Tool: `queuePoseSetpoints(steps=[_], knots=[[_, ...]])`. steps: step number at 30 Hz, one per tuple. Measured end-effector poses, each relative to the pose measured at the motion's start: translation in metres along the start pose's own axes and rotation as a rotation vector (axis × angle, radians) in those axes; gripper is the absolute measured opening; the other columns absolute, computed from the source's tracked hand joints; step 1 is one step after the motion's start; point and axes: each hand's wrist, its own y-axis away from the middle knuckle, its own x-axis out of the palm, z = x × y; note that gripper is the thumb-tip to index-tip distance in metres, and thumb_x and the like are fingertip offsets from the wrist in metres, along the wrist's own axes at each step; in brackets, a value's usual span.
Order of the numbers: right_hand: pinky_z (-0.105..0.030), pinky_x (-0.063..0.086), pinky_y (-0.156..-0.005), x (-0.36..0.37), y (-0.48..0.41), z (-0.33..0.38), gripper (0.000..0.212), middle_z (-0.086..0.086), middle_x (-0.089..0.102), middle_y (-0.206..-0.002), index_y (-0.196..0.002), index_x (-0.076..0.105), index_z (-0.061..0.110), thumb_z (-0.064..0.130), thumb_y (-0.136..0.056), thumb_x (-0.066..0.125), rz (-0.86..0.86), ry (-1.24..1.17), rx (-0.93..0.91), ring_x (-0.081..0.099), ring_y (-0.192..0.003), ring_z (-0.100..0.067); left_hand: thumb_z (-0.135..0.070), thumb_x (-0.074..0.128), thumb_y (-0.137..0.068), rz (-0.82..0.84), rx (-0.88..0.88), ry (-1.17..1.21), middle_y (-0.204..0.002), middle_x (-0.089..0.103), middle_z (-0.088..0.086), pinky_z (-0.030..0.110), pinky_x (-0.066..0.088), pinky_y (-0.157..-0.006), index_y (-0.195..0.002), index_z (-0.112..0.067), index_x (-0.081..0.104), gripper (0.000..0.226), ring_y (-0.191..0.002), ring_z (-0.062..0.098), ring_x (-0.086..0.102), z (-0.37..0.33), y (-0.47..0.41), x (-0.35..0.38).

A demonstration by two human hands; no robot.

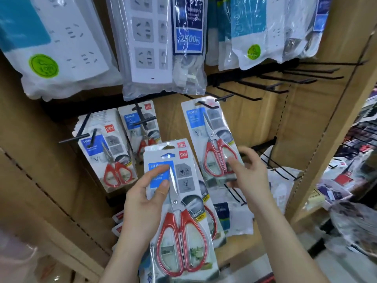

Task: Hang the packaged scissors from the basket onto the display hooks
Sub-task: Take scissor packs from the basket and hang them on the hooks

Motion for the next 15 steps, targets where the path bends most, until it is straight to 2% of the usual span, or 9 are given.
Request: queuePoseSetpoints(steps=[2, 3, 6, 7, 8, 10, 11, 13, 15], knots=[[-0.029, 0.055, -0.048, 0.014, -0.01, 0.005, 0.033, 0.003, 0.069, -0.099, -0.122, 0.051, 0.031, 0.021, -0.094, 0.065, -0.039, 0.062, -0.081, 0.072, -0.069, -0.014, -0.016, 0.06, -0.095, 0.01, -0.014, 0.016, -0.104, 0.058, -0.044, 0.016, 0.036, -0.098, -0.103, -0.049, 0.065, 0.034, -0.102, -0.034, 0.043, 0.003, 0.001, -0.001], [-0.028, 0.055, -0.047, 0.021, -0.015, 0.009, 0.029, 0.008, 0.066, -0.097, -0.118, 0.05, 0.031, 0.021, -0.094, 0.064, -0.055, 0.094, -0.118, 0.071, -0.067, -0.011, -0.015, 0.06, -0.095, 0.013, -0.031, 0.03, -0.104, 0.06, -0.045, 0.024, 0.039, -0.103, -0.104, -0.048, 0.066, 0.034, -0.104, -0.032, 0.044, 0.004, 0.002, -0.001], [-0.032, 0.06, -0.054, 0.039, -0.036, 0.016, 0.01, 0.0, 0.068, -0.102, -0.098, 0.055, 0.025, 0.022, -0.095, 0.063, -0.061, 0.15, -0.143, 0.071, -0.076, -0.012, -0.016, 0.059, -0.095, 0.011, -0.078, 0.09, -0.106, 0.059, -0.046, 0.045, 0.046, -0.105, -0.102, -0.048, 0.07, 0.034, -0.11, -0.024, 0.048, 0.006, 0.005, 0.001], [-0.037, 0.062, -0.063, 0.043, -0.039, 0.019, 0.01, -0.003, 0.069, -0.11, -0.102, 0.057, 0.026, 0.025, -0.095, 0.063, -0.031, 0.135, -0.112, 0.072, -0.085, -0.015, -0.016, 0.059, -0.095, 0.013, -0.084, 0.1, -0.104, 0.059, -0.047, 0.047, 0.047, -0.105, -0.102, -0.046, 0.07, 0.033, -0.109, -0.025, 0.048, 0.006, 0.006, 0.002], [-0.043, 0.062, -0.073, 0.045, -0.043, 0.02, 0.019, -0.005, 0.066, -0.12, -0.114, 0.057, 0.027, 0.03, -0.095, 0.062, 0.009, 0.126, -0.078, 0.071, -0.096, -0.018, -0.016, 0.059, -0.095, 0.017, -0.082, 0.099, -0.103, 0.058, -0.049, 0.047, 0.046, -0.106, -0.103, -0.046, 0.069, 0.033, -0.106, -0.028, 0.047, 0.006, 0.007, 0.002], [-0.049, 0.055, -0.094, 0.043, -0.041, 0.019, 0.047, -0.003, 0.052, -0.143, -0.14, 0.044, 0.033, 0.04, -0.096, 0.058, 0.059, 0.23, -0.026, 0.059, -0.12, -0.022, -0.017, 0.06, -0.094, 0.027, -0.07, 0.1, -0.101, 0.057, -0.051, 0.046, 0.044, -0.109, -0.102, -0.047, 0.068, 0.032, -0.104, -0.029, 0.046, 0.007, 0.006, 0.003], [-0.051, 0.051, -0.1, 0.038, -0.036, 0.016, 0.053, 0.0, 0.045, -0.148, -0.145, 0.038, 0.035, 0.043, -0.096, 0.056, 0.054, 0.27, -0.002, 0.053, -0.128, -0.023, -0.019, 0.06, -0.093, 0.028, -0.068, 0.115, -0.103, 0.058, -0.049, 0.047, 0.044, -0.108, -0.099, -0.049, 0.07, 0.032, -0.108, -0.026, 0.048, 0.008, 0.005, 0.003], [-0.047, 0.052, -0.098, 0.027, -0.019, 0.012, 0.045, 0.0, 0.051, -0.144, -0.141, 0.046, 0.033, 0.043, -0.098, 0.054, 0.091, 0.228, 0.083, 0.056, -0.123, -0.022, -0.026, 0.061, -0.089, 0.032, -0.078, 0.154, -0.108, 0.06, -0.044, 0.05, 0.046, -0.105, -0.097, -0.055, 0.07, 0.031, -0.118, -0.009, 0.052, 0.011, 0.004, 0.004], [-0.036, 0.056, -0.086, 0.015, 0.004, 0.008, 0.034, -0.002, 0.067, -0.122, -0.126, 0.059, 0.028, 0.045, -0.098, 0.052, 0.274, 0.194, 0.221, 0.066, -0.105, -0.016, -0.035, 0.061, -0.083, 0.039, -0.094, 0.182, -0.114, 0.062, -0.037, 0.052, 0.047, -0.103, -0.1, -0.055, 0.07, 0.028, -0.124, 0.004, 0.054, 0.015, 0.003, 0.006]])
